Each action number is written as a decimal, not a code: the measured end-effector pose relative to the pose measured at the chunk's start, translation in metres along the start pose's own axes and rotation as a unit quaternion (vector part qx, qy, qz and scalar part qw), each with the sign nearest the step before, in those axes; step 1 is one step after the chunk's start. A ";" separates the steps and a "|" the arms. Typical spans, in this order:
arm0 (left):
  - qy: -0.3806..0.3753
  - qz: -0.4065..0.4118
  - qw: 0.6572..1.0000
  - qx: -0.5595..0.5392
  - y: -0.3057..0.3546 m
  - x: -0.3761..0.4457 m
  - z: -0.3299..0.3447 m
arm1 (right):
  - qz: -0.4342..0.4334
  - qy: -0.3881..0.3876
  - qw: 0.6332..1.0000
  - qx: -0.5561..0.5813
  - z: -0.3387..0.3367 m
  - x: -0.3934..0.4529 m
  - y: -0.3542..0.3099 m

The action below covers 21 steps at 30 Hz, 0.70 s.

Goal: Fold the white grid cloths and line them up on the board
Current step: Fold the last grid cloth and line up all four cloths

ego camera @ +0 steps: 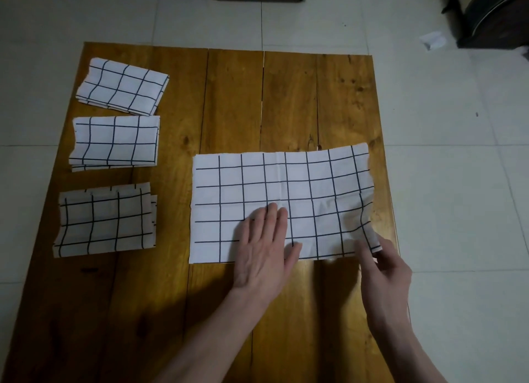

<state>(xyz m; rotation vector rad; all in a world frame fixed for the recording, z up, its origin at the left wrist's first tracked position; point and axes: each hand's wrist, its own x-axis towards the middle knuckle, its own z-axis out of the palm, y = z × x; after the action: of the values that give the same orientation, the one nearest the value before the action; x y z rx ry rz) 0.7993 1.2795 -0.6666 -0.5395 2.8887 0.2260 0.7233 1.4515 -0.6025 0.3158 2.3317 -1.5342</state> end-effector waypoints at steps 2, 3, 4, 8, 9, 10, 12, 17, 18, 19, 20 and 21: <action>0.001 -0.007 1.000 -0.014 0.004 0.002 -0.001 | -0.026 -0.004 1.000 -0.008 0.001 -0.005 -0.006; 0.003 -0.010 1.000 -0.019 0.007 0.002 -0.001 | -0.042 0.001 0.999 -0.008 0.002 -0.007 -0.010; 0.005 -0.012 1.000 -0.024 0.008 0.003 -0.002 | -0.059 0.009 0.998 -0.009 0.003 -0.009 -0.014; 0.014 -0.007 0.999 -0.042 0.012 0.003 -0.002 | -0.124 0.019 0.992 -0.012 0.012 -0.018 -0.028; 0.015 -0.003 0.999 -0.048 0.012 0.003 -0.003 | -0.138 0.012 0.990 -0.010 0.014 -0.021 -0.030; 0.014 0.000 0.998 -0.055 0.010 0.002 -0.004 | -0.150 0.003 0.989 -0.008 0.017 -0.024 -0.032; 0.013 0.000 0.998 -0.069 0.003 -0.003 -0.007 | -0.180 -0.018 0.983 -0.017 0.024 -0.030 -0.037; 0.046 -0.043 0.995 -0.082 -0.038 -0.029 -0.019 | -0.237 -0.066 0.969 -0.024 0.050 -0.044 -0.045; 0.055 -0.056 0.994 -0.078 -0.048 -0.036 -0.020 | -0.243 -0.077 0.967 -0.022 0.056 -0.046 -0.045; 0.058 -0.068 0.993 -0.076 -0.059 -0.043 -0.020 | -0.246 -0.091 0.965 -0.024 0.062 -0.049 -0.045; 0.059 -0.079 0.992 -0.074 -0.069 -0.050 -0.020 | -0.249 -0.105 0.962 -0.029 0.068 -0.051 -0.045; 0.059 -0.089 0.992 -0.071 -0.077 -0.056 -0.018 | -0.251 -0.120 0.960 -0.036 0.075 -0.053 -0.045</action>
<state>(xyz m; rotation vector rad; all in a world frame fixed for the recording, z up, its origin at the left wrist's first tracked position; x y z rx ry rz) 0.8760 1.2237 -0.6457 -0.8587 2.9297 0.3850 0.7677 1.3646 -0.5715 -0.4942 2.3685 -1.5795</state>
